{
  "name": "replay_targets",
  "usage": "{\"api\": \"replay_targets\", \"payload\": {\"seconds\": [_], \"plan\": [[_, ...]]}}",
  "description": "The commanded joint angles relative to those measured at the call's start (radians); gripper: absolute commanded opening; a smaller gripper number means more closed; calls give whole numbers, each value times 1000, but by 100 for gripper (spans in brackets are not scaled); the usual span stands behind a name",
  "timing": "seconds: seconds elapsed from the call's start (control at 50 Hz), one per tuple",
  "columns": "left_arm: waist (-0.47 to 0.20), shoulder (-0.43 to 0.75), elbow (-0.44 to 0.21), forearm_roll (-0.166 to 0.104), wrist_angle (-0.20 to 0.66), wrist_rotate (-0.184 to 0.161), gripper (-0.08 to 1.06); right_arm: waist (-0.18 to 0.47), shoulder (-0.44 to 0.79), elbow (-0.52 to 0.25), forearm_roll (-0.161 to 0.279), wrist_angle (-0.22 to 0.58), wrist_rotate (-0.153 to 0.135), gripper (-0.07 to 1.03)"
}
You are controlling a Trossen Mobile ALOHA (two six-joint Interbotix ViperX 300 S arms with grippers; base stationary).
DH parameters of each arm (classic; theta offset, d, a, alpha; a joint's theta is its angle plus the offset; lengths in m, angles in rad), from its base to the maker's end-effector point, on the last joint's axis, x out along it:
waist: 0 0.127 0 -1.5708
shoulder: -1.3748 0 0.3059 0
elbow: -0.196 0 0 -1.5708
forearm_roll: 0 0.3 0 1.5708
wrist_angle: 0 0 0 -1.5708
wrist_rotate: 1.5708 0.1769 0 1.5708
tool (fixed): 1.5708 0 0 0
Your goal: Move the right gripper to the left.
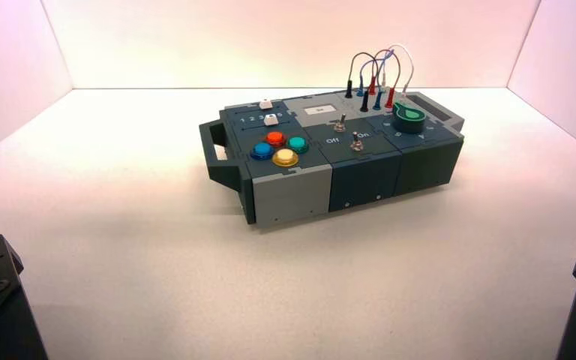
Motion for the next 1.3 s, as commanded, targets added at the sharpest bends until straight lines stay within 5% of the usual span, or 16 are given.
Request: {"api": "replay_targets", "payload": {"seconds": [0.02,0.28,0.82,1.1,1.3], "plan": [[-12,14,-34,0,-8,3,-3,67,135,-135,17,-20,6,-2],[-26,11,-35,2,-8,3,-3,219,328,-322,40,-20,8,-2],[-32,3,-35,2,-8,2,-3,543,614,-565,43,49,8,-2],[-51,3,-34,0,-6,2,-3,571,721,-655,44,87,8,-2],[-69,-5,-34,0,-6,2,-3,571,723,-643,49,98,15,-2]]}}
